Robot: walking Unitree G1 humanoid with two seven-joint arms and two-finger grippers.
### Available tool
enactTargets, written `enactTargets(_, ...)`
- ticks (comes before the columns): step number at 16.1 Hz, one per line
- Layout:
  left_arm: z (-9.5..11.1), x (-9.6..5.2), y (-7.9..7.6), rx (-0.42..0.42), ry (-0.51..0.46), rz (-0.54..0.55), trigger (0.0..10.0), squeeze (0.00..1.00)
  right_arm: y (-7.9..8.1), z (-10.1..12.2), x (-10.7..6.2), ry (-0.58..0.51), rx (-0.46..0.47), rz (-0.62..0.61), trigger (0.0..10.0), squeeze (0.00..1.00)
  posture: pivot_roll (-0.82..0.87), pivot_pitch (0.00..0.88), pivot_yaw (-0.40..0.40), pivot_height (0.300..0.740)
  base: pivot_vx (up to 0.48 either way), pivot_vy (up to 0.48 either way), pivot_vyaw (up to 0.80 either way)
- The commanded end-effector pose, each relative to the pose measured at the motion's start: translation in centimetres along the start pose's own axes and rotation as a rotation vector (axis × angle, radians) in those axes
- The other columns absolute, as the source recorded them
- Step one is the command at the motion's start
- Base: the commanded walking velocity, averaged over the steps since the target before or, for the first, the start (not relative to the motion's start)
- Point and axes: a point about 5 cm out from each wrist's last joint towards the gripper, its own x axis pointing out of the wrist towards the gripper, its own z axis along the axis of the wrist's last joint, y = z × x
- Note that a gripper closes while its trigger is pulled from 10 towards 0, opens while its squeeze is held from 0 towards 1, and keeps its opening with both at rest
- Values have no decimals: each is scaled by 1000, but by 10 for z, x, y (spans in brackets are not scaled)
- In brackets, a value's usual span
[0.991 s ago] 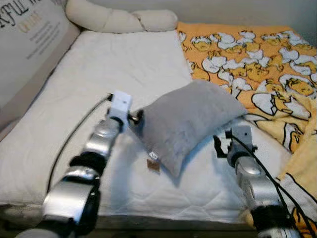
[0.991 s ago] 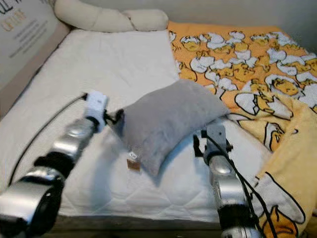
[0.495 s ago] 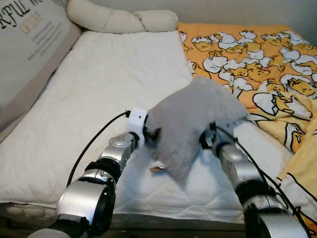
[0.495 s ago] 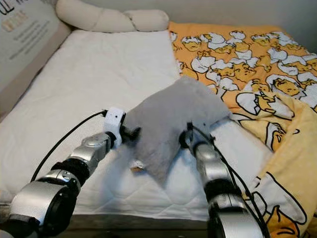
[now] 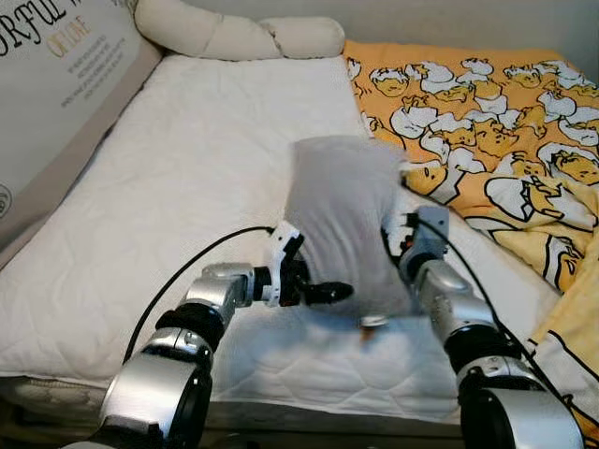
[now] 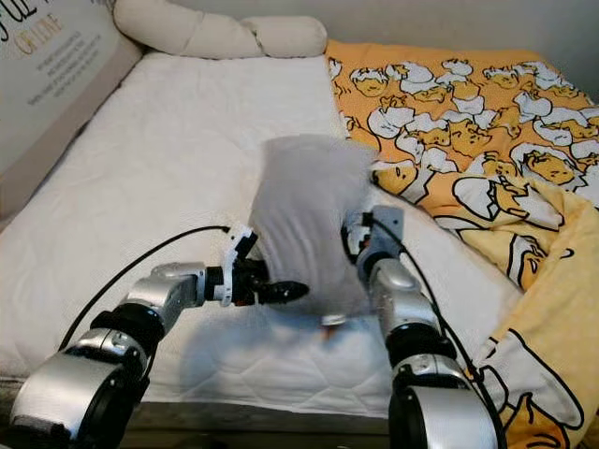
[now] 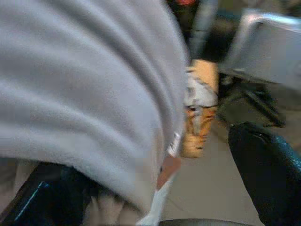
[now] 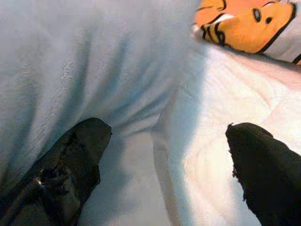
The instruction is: Clean up the room
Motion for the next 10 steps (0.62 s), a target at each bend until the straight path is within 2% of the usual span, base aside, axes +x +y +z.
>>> enactTargets(1, 14, 6, -8, 46, -29, -76, 10000, 0, 3, -1, -2, 5, 20, 37, 10000, 0, -101, 0, -11, 740, 0, 0, 0)
enactTargets(4, 35, -14, -11, 120, -84, -113, 10000, 0, -25, -4, -16, -7, 0, -12, 10000, 0, -122, 0, 13, 740, 0, 0, 0)
enactTargets(5, 38, -19, -13, 133, -88, -123, 10000, 0, -29, -3, -17, -12, 3, -22, 10000, 0, -126, 0, 18, 740, 0, 0, 0)
enactTargets(6, 43, -33, -15, 168, -88, -141, 10000, 0, -40, -1, -19, -16, -7, -55, 10000, 0, -130, 0, 25, 740, 0, 0, 0)
enactTargets(7, 48, -43, -16, 196, -98, -138, 10000, 0, -47, 2, -20, -13, -55, -92, 10000, 0, -132, 0, 30, 740, 0, 0, 0)
enactTargets(8, 54, -49, -13, 202, -111, -102, 10000, 0, -54, 2, -20, 5, -130, -119, 10000, 0, -131, 0, 31, 740, 0, 0, 0)
enactTargets(9, 63, -52, -1, 210, -148, 6, 10000, 0, -58, 4, -19, 23, -148, -137, 10000, 0, -127, 0, 31, 740, 0, 0, 0)
enactTargets(10, 73, -54, 13, 190, -207, 170, 10000, 0, -59, 6, -18, 20, -115, -154, 10000, 0, -128, 0, 32, 740, 0, 0, 0)
